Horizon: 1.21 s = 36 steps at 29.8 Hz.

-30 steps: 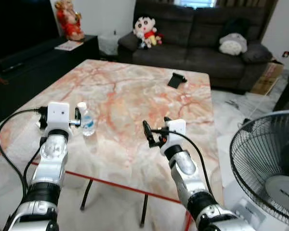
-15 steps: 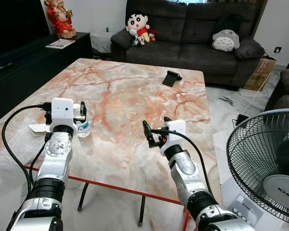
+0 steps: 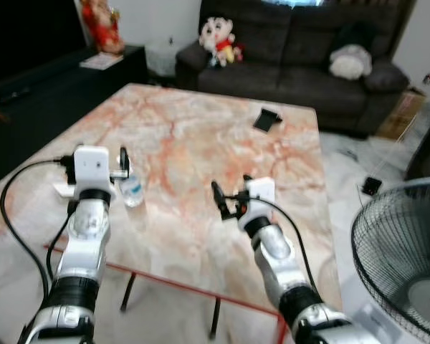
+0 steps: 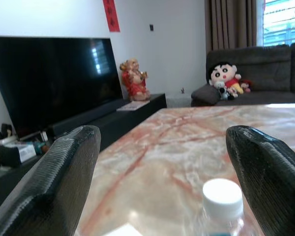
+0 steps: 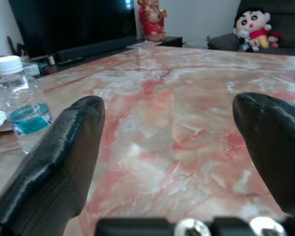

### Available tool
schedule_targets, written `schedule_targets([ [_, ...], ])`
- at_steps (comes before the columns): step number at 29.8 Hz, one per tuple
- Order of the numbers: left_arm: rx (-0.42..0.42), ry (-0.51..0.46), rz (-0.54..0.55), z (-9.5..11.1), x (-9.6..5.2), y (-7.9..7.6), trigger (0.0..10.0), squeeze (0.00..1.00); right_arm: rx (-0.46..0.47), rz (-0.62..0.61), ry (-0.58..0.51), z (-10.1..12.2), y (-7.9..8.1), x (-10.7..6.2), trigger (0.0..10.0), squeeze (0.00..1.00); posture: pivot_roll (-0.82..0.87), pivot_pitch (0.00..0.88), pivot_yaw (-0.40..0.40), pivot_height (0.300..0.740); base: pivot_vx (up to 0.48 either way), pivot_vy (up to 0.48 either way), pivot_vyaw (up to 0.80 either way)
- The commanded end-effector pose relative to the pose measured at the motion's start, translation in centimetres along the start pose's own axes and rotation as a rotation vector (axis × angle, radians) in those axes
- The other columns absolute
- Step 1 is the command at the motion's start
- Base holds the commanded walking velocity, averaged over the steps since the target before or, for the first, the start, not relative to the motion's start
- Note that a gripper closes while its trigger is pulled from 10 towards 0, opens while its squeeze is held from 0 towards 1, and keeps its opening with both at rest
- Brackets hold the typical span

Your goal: Picking trash to rubbish bin

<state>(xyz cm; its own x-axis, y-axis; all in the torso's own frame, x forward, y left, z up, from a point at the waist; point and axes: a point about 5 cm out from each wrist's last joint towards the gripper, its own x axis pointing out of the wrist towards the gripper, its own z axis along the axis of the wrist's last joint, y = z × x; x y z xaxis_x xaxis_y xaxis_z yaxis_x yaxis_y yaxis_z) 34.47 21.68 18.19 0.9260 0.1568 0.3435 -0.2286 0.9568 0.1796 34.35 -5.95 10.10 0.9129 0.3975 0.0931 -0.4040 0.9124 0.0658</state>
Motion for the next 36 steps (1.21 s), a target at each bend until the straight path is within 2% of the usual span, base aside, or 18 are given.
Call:
schedule_targets([
  [1,-0.002,-0.019,0.007,0.49,0.03,-0.06,10.0,0.0,-0.019,0.008,-0.021,0.51,-0.03,0.21,10.0,0.0,0.03,0.0,-0.032,0.74,0.255,0.0,0.0],
  [5,-0.001,-0.024,0.005,0.68,0.05,-0.12,10.0,0.0,-0.019,0.015,-0.027,0.57,0.09,0.23,10.0,0.0,0.03,0.0,-0.032,0.74,0.253,0.0,0.68],
  [36,-0.004,-0.039,-0.006,1.07,-0.18,-0.7,10.0,0.0,-0.014,0.023,-0.019,0.41,0.09,0.13,10.0,0.0,0.02,0.0,-0.033,0.74,0.262,0.0,0.0],
])
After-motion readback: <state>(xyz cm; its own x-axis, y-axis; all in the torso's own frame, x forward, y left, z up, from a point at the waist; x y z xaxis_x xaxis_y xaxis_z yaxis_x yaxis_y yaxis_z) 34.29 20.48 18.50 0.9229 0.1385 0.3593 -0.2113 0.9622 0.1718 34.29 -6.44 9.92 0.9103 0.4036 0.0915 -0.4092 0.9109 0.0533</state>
